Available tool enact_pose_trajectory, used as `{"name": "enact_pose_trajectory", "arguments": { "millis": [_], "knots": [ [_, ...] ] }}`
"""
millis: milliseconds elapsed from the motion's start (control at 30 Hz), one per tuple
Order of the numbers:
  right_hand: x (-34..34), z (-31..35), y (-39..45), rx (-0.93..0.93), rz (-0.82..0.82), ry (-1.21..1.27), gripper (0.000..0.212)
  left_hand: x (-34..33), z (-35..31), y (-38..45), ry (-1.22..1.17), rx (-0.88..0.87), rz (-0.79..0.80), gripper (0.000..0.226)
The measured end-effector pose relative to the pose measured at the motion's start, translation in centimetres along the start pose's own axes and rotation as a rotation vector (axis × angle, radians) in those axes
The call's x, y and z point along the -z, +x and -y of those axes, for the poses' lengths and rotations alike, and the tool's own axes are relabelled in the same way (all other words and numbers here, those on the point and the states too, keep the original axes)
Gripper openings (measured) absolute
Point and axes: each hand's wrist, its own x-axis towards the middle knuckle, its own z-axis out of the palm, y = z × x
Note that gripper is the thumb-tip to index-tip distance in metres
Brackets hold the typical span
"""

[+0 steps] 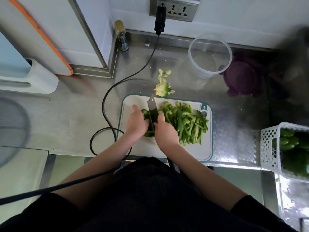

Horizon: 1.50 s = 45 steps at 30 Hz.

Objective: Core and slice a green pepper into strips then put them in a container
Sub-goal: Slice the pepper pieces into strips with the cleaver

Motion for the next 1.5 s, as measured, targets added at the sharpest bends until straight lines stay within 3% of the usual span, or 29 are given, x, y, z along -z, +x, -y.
{"name": "enact_pose_trajectory", "arguments": {
  "millis": [167,600,867,1000,1133,1300,1500],
  "knots": [
    [0.0,1.1,-0.3,0.004,0.038,-0.078,0.052,0.1,0.1,0.0,-0.002,0.014,0.013,0.029],
    [-0.7,0.0,-1.5,0.030,-0.016,-0.171,0.050,0.8,0.4,0.4,-0.074,0.036,0.042,0.031],
    [0.2,0.8,-0.6,0.075,-0.015,-0.146,0.036,1.9,0.5,0.7,-0.095,0.086,0.080,0.036],
    [0.5,1.5,-0.9,0.091,-0.020,-0.176,0.047,2.5,0.3,0.8,-0.096,0.112,0.104,0.040],
    [1.0,2.4,-0.2,0.141,-0.008,-0.210,0.051,2.8,0.7,-0.1,-0.016,0.101,0.177,0.030],
    [0.6,1.8,-0.4,0.119,-0.022,-0.165,0.047,2.0,1.8,-1.6,-0.163,0.125,0.108,0.029],
    [1.6,-1.9,-0.2,-0.026,-0.092,-0.061,0.024,2.6,0.9,-0.8,-0.185,0.079,0.059,0.027]
  ]
}}
